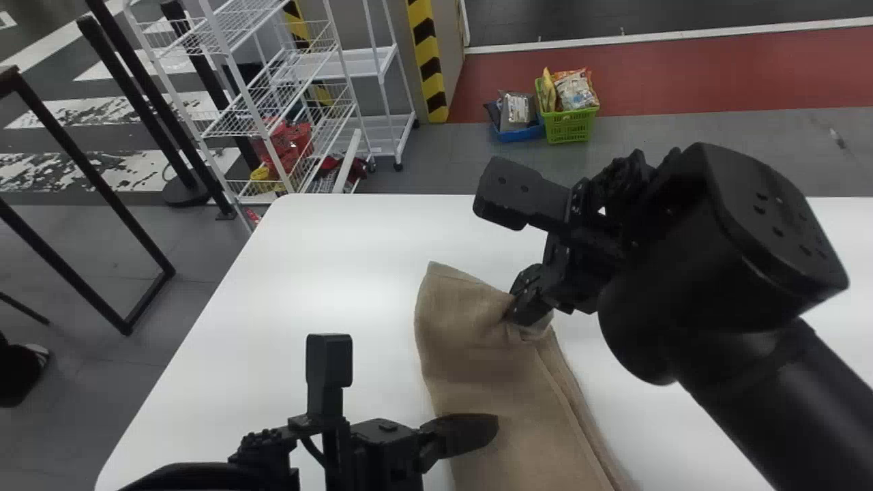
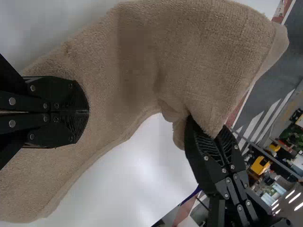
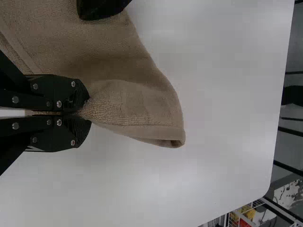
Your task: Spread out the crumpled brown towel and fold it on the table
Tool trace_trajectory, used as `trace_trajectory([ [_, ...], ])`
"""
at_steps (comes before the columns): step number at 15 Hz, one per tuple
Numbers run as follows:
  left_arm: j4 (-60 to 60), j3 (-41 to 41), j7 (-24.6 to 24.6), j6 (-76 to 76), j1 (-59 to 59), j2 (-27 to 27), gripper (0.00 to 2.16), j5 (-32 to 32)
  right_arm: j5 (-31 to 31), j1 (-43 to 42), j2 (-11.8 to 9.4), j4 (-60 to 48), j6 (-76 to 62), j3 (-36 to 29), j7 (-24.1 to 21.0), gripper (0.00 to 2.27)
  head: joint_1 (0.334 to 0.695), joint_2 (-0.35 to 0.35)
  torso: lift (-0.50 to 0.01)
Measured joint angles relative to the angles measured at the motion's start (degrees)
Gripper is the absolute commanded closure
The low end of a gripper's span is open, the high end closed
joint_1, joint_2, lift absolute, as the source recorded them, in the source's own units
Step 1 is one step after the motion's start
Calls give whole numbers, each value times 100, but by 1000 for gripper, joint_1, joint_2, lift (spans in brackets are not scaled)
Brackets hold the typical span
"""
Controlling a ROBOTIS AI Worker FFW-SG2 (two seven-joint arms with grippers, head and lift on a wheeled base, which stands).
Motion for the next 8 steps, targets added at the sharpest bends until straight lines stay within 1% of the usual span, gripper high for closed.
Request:
trace_trajectory([
  [3, -5, -16, 24, 2, 23, 0, 1966, -78, 32, 72, -336, -472, 433, 301, 0, 1109, 695, 266, -127],
  [8, 72, -97, 163, -42, 3, 0, 1966, -355, 161, 198, -862, -1200, 611, 295, 0, 1109, 695, 231, -127],
])
